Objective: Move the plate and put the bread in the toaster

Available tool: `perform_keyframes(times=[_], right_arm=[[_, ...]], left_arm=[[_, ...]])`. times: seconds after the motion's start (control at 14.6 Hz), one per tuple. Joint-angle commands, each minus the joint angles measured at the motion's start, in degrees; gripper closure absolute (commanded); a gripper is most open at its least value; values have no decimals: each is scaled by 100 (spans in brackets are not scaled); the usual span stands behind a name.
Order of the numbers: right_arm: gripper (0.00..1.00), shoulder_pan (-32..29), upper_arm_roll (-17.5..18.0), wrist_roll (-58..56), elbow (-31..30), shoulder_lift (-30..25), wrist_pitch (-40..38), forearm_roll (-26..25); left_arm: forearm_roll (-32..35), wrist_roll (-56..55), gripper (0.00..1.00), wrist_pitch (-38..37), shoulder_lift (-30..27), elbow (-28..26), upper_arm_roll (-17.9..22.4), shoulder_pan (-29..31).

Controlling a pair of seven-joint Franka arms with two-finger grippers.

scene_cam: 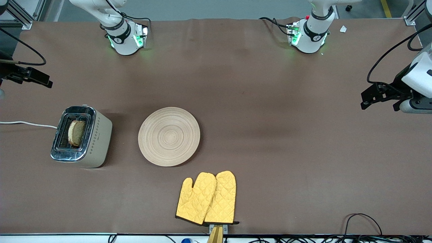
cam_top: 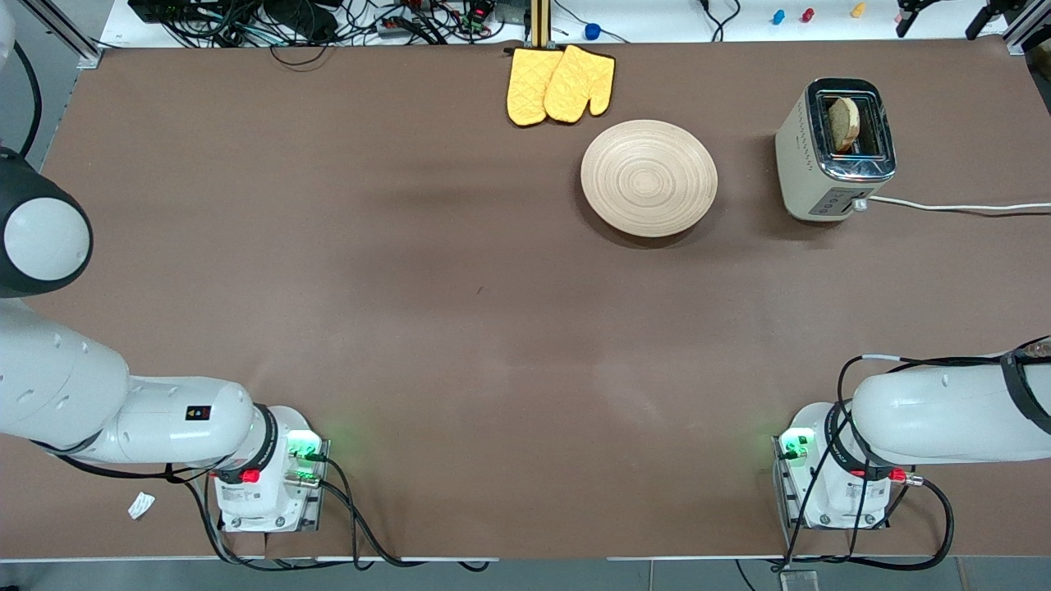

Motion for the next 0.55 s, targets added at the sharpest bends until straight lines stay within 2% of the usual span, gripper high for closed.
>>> perform_keyframes(times=[0.0,0.48], right_arm=[[0,-100,71,-129,-316,-330,-41,121],[0,-30,124,-138,-202,-348,19,121]], left_arm=[[106,7,0,42,-122,-118,-21,1],[106,-19,0,42,-96,-30,-3,1]])
